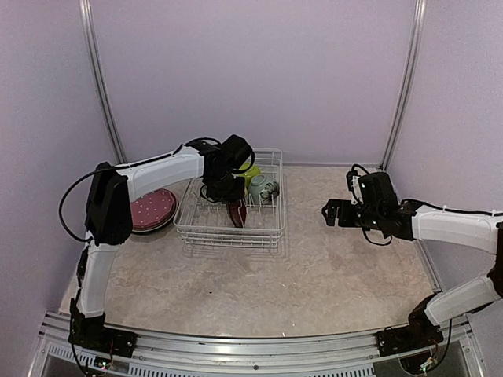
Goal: Unload the mixed dishes from the dish rack
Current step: Grab the plate from the dish rack.
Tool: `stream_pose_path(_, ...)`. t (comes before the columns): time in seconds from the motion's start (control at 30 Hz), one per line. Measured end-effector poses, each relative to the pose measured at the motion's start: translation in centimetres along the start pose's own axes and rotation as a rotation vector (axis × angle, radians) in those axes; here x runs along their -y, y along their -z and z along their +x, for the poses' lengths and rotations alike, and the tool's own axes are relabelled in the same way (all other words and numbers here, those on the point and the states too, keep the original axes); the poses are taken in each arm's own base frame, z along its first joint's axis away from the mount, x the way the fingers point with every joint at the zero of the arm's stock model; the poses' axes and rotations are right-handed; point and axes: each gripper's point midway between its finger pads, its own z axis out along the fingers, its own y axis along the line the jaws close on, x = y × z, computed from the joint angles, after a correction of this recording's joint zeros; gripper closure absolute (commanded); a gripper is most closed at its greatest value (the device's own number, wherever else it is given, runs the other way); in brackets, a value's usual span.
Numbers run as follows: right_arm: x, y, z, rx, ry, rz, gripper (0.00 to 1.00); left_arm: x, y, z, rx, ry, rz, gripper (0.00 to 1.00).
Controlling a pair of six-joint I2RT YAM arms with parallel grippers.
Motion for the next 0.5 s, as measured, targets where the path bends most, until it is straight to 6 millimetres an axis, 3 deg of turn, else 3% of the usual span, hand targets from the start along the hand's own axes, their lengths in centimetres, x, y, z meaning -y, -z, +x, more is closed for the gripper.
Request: stream_pose_path(0.5,0.0,0.5,-0.3,0.015,-0.005,-0.007,0.00,0.3,3.0,-0.5,0.041,-0.043,-0.090,0.95)
